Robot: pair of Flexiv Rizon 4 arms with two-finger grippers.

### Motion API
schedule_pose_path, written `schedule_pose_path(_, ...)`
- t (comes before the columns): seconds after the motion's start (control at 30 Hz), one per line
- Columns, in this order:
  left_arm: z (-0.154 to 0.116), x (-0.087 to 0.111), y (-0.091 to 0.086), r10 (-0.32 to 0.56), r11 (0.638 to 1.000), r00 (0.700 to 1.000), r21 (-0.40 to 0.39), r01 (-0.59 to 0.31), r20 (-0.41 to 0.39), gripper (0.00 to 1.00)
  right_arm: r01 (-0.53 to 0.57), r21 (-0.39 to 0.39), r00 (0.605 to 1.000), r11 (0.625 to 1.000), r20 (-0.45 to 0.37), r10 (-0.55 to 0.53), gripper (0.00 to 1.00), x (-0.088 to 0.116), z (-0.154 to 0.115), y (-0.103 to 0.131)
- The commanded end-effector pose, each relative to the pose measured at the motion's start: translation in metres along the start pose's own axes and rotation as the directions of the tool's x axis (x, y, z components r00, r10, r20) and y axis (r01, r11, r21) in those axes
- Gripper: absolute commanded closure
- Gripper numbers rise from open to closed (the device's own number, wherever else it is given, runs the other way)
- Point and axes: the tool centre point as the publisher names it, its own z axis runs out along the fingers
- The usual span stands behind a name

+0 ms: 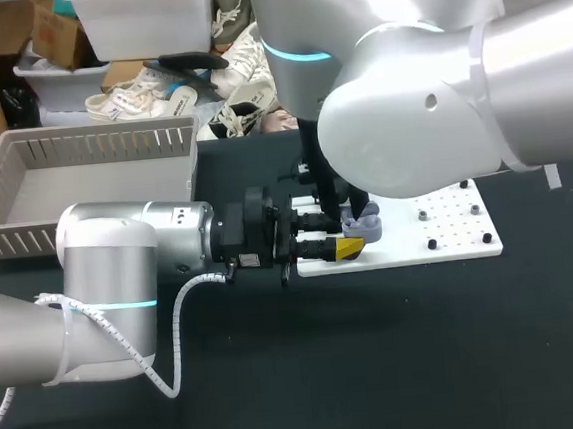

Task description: Pick up each earbud case from the left stands, insert the matching earbuds, close the lid, and place the case in the box.

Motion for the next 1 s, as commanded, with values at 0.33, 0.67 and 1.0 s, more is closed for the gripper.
schedule_pose_path(0.33, 0.0, 0.0002, -0.0005, 0.001, 1.0, 1.0, -0.002, -0.001, 0.0, 1.0, -0.01, -0.001, 1.0, 1.0, -0.014, 0.01, 1.0, -0.0035, 0.0061, -0.0009)
schedule_pose_path(0.67, 0.0, 0.0002, -0.0005, 0.001, 1.0, 1.0, -0.002, -0.001, 0.0, 1.0, -0.013, 0.0, 1.0, 1.0, -0.018, 0.013, 1.0, -0.0043, 0.0083, -0.0026)
schedule_pose_path(1.0, 0.0, 0.0002, -0.0005, 0.001, 1.0, 1.0, -0.002, -0.001, 0.0, 1.0, -0.009, -0.007, 1.0, 1.0, -0.028, 0.009, 1.0, -0.0052, 0.0114, -0.0036)
